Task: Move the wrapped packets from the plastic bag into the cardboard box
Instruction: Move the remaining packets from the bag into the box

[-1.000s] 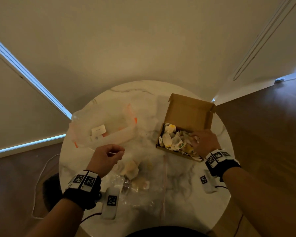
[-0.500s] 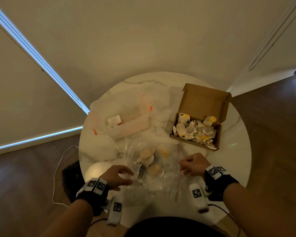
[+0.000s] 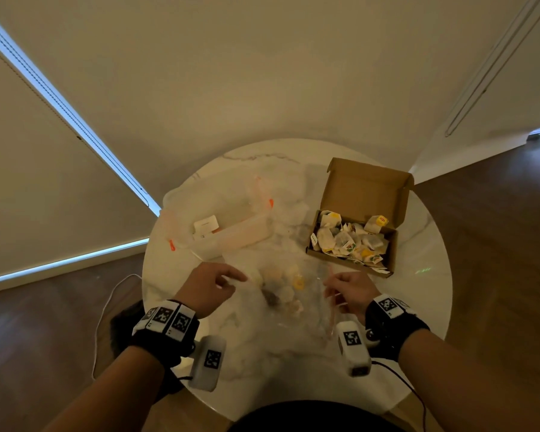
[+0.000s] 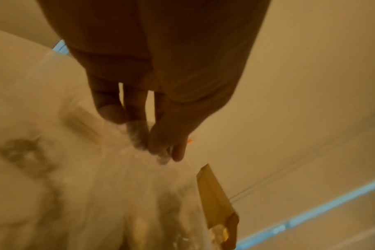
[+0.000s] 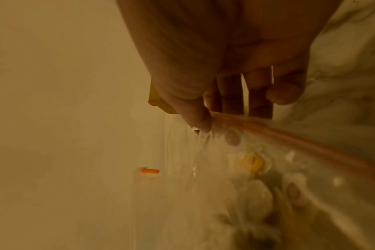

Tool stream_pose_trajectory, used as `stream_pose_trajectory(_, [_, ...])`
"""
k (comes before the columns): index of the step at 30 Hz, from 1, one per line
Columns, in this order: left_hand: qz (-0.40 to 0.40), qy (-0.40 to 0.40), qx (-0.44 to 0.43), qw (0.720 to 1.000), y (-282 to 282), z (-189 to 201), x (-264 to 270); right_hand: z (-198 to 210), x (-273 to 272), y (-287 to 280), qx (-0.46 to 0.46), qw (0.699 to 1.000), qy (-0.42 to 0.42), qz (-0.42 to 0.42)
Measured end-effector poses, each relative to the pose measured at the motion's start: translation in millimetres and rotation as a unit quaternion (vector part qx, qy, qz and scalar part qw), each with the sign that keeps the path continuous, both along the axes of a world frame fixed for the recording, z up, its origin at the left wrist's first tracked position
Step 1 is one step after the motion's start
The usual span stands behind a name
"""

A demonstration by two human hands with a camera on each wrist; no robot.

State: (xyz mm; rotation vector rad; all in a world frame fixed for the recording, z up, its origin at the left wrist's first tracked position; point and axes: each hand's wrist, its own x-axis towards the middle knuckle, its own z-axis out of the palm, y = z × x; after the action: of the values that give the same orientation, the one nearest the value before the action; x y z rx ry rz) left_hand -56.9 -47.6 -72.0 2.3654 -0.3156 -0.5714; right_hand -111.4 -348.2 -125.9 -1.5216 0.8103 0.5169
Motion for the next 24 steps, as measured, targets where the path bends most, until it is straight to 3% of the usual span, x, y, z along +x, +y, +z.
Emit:
stream_pose_trajectory(4, [-0.046,-0.016,-0.016,0.999,-7.1,13.3,1.4,2.1,-5.5,0.1,-0.008,1.000,0.009,0.010])
stream_pose_trajectory(7, [0.011,-0.036,-0.034,0.999,-2.9,12.5,3.9,4.8,-5.1,0.3,-0.001,1.000,0.011,0.013])
stream_pose_trajectory(9, [0.046,-0.047,0.001,0.998,0.8,7.4,4.9,6.9,-6.2,0.6,0.021,1.000,0.010,-0.006])
stream_pose_trajectory(11, [0.085,-0.094,0.048,0.991,1.3,4.5,4.4,11.5,-6.5,3.9,0.063,0.998,0.006,-0.027])
stream_pose_trajectory(13, [0.102,-0.175,0.033,0.979,-7.3,6.8,-1.3,18.9,-6.1,9.8,0.117,0.992,0.000,-0.046])
stream_pose_trajectory(15, [0.033,-0.211,0.007,0.977,-27.7,9.4,-13.9,23.5,-4.3,17.9,0.169,0.984,-0.002,-0.063])
stream_pose_trajectory(18, [-0.089,-0.101,-0.002,0.991,-67.1,6.4,-42.5,29.4,1.2,31.5,0.219,0.973,-0.011,-0.075])
stream_pose_trajectory(24, [-0.067,-0.092,-0.057,0.992,-91.6,-17.6,-46.0,34.8,1.4,32.5,0.276,0.959,-0.040,-0.058])
